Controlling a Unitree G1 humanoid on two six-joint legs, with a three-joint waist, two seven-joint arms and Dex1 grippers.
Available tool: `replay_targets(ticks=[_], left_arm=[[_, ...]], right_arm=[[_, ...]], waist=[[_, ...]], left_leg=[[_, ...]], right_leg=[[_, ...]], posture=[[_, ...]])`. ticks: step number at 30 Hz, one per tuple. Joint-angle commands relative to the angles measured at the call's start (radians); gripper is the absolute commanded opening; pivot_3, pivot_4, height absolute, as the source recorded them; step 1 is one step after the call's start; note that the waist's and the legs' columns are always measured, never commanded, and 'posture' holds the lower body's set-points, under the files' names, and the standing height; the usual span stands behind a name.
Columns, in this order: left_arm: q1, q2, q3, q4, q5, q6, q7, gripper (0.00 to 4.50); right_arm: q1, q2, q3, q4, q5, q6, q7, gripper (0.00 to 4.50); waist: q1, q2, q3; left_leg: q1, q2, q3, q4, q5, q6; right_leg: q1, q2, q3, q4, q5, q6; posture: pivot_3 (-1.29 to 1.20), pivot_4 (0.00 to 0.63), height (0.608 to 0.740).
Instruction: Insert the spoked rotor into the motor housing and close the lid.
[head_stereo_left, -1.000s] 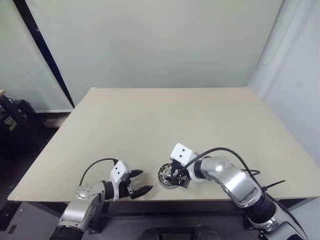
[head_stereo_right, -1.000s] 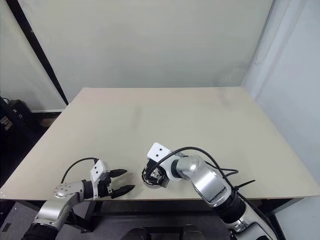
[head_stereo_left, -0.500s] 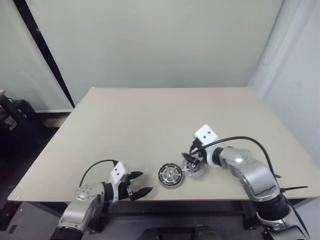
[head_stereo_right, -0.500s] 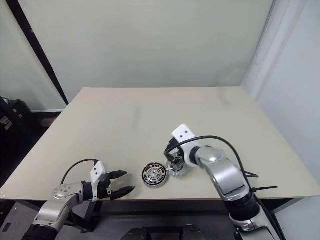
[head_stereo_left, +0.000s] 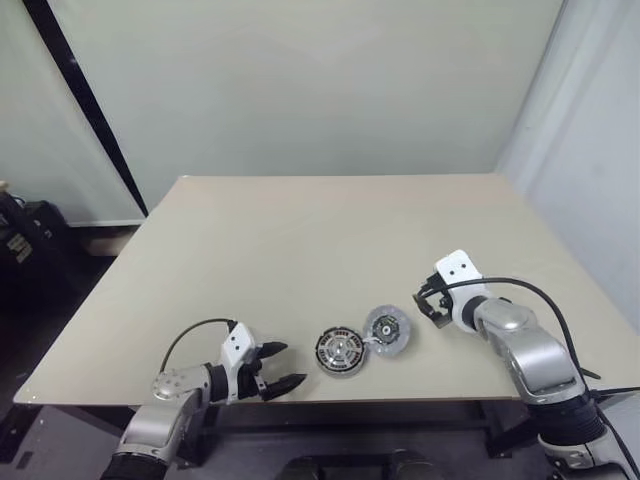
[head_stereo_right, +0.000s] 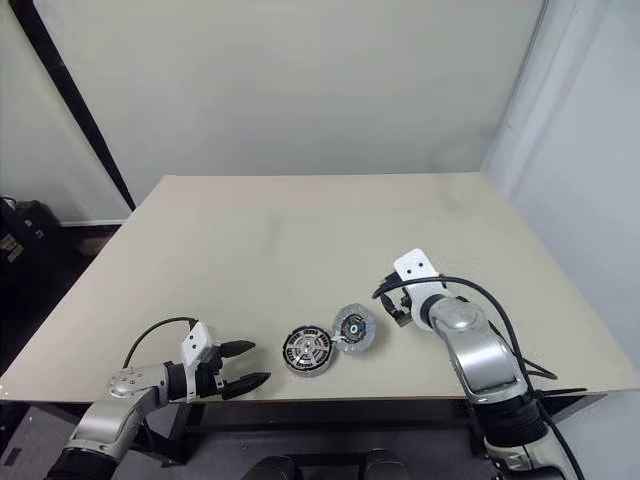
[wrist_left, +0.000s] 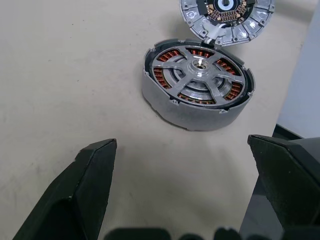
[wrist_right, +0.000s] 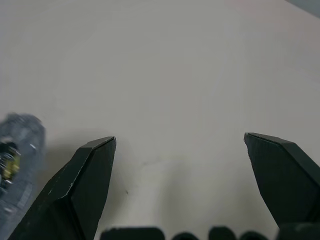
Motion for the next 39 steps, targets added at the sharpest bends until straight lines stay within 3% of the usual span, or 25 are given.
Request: replay_targets(ticks=[1,39], left_arm=[[-0.025,0.003,0.003,-0.020,-0.004,-0.014,-0.011,4.50],[-0.024,0.007,-0.005,0.006,0.019,-0.051,-0.034,4.50]], right_arm=[[0.003,-0.019,-0.015,0.003,-0.024,-0.046,-0.013,4.47],[0.071,0.014,0.000,0.050,-0.026,-0.110,-0.003,4.47]], waist=[[0.000,0.000,0.000],[0.000,0.000,0.000]], left_leg=[[0.000,0.000,0.000,0.000,0.000,0.000],[0.000,0.000,0.000,0.001,0.000,0.000]], right_leg=[[0.000,0.000,0.000,0.000,0.000,0.000],[0.000,0.000,0.000,0.000,0.000,0.000]], posture=[[0.00,0.000,0.740],[0.00,0.000,0.740]])
